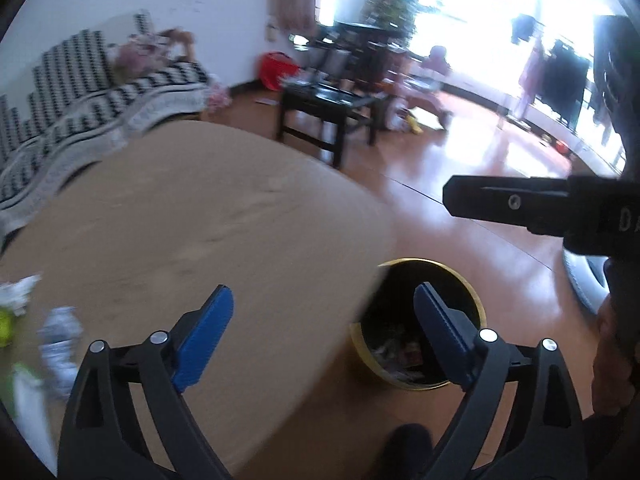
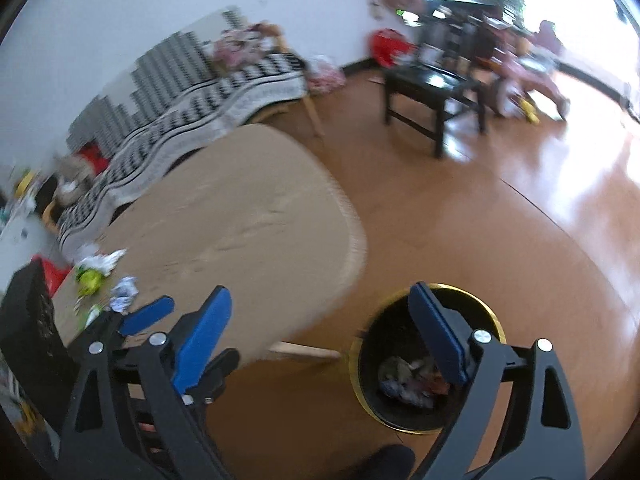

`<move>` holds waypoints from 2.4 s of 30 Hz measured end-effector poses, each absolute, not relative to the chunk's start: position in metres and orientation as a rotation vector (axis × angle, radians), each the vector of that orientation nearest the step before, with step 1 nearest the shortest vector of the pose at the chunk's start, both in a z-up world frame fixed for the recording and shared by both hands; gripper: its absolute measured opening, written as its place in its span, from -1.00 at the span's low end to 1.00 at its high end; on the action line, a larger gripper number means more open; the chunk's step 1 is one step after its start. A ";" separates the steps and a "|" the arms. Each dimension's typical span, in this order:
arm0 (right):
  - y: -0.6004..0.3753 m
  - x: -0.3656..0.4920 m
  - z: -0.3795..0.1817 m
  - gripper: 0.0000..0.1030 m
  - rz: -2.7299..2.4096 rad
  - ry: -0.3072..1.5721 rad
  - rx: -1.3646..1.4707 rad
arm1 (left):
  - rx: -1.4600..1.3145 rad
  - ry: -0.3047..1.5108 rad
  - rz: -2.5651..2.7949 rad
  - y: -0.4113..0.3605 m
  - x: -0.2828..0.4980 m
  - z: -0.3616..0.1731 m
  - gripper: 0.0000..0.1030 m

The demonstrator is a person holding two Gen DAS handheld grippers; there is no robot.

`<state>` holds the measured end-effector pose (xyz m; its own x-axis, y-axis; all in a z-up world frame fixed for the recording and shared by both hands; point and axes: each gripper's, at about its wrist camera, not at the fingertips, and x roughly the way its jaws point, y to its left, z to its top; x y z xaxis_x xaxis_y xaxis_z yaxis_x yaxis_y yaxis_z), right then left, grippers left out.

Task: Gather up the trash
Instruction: 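Return both tools to the trash on the table, then grasp the crumpled silver foil paper with the right tool while the left tool grasps the green-white paper bag, then carry the foil paper and green-white bag over the black bin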

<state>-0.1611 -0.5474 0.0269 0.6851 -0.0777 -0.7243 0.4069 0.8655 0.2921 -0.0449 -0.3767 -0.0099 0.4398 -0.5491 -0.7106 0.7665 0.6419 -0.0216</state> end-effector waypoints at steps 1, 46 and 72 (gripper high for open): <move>-0.533 -0.149 0.030 0.71 -0.250 0.775 0.447 | 0.317 0.745 -0.794 -0.354 -0.036 -0.004 0.77; -0.247 0.064 -0.050 -0.49 0.051 1.075 0.067 | 0.227 0.898 -0.387 -0.108 0.067 -0.058 -0.24; -0.290 0.033 -0.028 -0.49 0.011 1.019 0.113 | 0.232 0.908 -0.415 -0.150 0.063 -0.047 -0.25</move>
<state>0.0328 -0.2898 -0.0285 0.5243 0.0614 -0.8493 0.0439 0.9941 0.0990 0.0627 -0.1495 -0.0472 0.5438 -0.2502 -0.8010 0.4426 0.8965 0.0205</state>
